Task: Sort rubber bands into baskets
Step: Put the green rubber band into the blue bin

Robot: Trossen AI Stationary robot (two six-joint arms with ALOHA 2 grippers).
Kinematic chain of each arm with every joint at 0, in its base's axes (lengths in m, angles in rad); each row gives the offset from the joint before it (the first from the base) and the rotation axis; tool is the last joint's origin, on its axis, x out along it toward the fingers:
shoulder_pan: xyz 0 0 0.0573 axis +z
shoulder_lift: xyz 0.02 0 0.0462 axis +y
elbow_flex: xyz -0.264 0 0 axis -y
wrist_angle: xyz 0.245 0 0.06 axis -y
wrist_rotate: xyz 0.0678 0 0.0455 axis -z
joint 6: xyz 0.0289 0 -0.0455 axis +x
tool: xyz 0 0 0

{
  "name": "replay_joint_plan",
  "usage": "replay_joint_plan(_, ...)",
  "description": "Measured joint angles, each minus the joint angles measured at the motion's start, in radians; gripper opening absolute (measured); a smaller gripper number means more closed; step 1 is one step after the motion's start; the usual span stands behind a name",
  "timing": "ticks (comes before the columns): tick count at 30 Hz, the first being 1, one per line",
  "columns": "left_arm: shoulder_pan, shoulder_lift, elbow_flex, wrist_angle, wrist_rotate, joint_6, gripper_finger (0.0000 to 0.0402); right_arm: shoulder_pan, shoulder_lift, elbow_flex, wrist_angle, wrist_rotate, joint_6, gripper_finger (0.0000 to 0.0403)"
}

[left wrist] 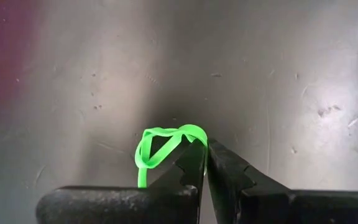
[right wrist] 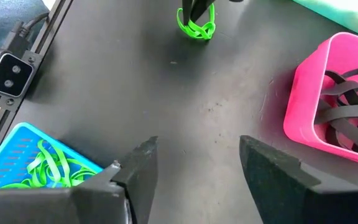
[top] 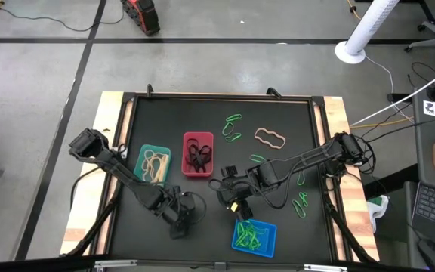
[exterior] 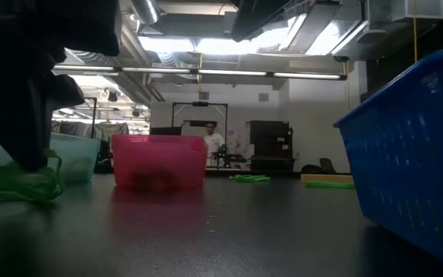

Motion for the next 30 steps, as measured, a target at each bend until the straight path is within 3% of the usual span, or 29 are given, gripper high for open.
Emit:
replay_joint_plan(13, 0.002, 0.0, -0.074, 0.056, 0.042, 0.002, 0.0019, -0.001, 0.0, 0.0, 0.0, 0.0, 0.0, 0.0221)
replay_joint_plan(22, 0.005, 0.0, -0.084, 0.053, 0.035, -0.006, 0.0101, -0.001, 0.0, 0.0, 0.0, 0.0, 0.0, 0.0221)
replay_joint_plan(30, 0.005, 0.0, -0.084, 0.052, 0.036, 0.013, 0.0109, -0.001, 0.0, 0.0, 0.0, 0.0, 0.0, 0.0221)
